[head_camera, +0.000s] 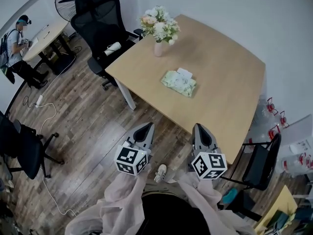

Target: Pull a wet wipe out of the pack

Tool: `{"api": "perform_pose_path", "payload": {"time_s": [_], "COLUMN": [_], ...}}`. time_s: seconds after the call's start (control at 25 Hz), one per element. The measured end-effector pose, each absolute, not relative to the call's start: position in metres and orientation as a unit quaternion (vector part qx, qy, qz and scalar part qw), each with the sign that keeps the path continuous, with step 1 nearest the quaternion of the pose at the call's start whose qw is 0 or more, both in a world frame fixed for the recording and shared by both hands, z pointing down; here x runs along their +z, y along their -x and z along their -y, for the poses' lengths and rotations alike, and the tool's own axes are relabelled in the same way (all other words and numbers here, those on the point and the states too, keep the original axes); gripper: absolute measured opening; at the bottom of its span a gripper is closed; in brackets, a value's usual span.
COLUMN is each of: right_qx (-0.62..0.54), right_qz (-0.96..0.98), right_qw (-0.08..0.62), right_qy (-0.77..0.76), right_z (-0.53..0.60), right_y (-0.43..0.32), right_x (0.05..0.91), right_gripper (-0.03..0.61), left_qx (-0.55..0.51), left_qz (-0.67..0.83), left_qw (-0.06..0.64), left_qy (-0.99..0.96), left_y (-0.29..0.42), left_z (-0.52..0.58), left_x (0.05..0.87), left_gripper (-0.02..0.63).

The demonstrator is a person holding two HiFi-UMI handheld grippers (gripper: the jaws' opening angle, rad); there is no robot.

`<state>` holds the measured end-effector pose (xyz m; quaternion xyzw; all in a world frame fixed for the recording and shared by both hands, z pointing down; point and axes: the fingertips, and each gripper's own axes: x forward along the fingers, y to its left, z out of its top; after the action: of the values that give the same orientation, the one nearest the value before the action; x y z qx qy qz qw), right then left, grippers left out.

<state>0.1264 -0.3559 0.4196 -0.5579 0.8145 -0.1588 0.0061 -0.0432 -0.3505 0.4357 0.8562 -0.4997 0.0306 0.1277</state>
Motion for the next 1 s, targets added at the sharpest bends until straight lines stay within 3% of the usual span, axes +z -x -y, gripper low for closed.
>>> {"api": "perform_pose_path", "payload": {"time_s": [1.0], "right_qx": [-0.176], "right_qz": [-0.820], "right_qw": [-0.003], "right_qy": [0.545], "right_z": [0.407], "right_y": [-0.123], "right_x": [0.438], "right_gripper": [0.011], "left_qx": [0.037], "left_qz": [0.502], "left_qw": [0.146], "left_qy": [-0.851], "left_y": [0.037], "left_z": [0.396], "left_x": [0.454], "left_gripper": [0.011]}}
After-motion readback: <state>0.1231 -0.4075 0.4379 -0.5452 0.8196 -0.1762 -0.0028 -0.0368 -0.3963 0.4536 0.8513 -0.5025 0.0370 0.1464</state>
